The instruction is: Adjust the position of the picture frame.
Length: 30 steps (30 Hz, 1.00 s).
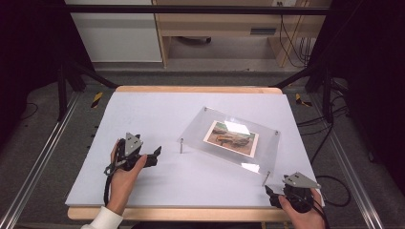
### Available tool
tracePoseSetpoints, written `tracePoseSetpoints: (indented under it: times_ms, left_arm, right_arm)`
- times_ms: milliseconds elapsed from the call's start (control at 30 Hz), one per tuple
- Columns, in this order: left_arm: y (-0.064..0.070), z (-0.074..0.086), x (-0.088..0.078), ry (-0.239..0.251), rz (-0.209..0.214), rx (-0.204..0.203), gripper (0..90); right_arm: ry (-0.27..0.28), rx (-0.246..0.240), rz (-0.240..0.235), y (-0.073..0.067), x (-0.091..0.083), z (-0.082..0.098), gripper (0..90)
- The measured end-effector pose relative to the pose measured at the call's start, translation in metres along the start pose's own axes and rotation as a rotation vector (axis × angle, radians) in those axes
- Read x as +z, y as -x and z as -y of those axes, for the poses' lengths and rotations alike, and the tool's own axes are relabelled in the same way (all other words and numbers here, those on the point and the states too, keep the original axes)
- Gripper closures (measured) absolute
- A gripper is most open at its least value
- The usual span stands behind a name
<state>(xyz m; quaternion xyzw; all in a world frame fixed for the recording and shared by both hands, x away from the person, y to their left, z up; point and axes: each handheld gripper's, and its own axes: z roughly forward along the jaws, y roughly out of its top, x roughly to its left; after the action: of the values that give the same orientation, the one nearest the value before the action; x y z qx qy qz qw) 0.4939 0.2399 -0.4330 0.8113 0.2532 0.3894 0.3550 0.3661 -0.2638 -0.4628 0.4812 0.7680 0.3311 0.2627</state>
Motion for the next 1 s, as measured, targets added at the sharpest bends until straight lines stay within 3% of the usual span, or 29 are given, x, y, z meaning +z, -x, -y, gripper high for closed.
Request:
tracePoseSetpoints:
  times_ms: [133, 200, 300, 567, 800, 1000]
  left_arm:
    - [0.004, -0.001, 0.002, -0.002, 0.026, -0.006, 9.6]
    - [0.006, -0.003, 0.005, -0.008, 0.048, 0.027, 9.6]
    - [0.007, -0.004, 0.006, 0.001, 0.055, 0.026, 9.6]
    - [0.018, -0.008, 0.009, 0.018, 0.105, -0.007, 9.7]
    - [0.028, -0.015, 0.011, 0.034, 0.133, 0.018, 9.6]
    - [0.033, -0.018, 0.013, 0.035, 0.15, 0.025, 9.3]
  right_arm:
    - [0.029, 0.015, -0.018, 0.004, 0.0, 0.002, 28.3]
    - [0.055, 0.045, -0.037, 0.005, 0.001, 0.005, 26.6]
    - [0.065, 0.047, -0.03, 0.004, 0.002, 0.006, 23.3]
    - [0.091, 0.097, -0.075, -0.001, 0.005, 0.005, 21.3]
    - [0.104, 0.131, -0.095, -0.005, 0.012, 0.0, 26.5]
    - [0.106, 0.117, -0.106, -0.006, 0.017, -0.002, 33.9]
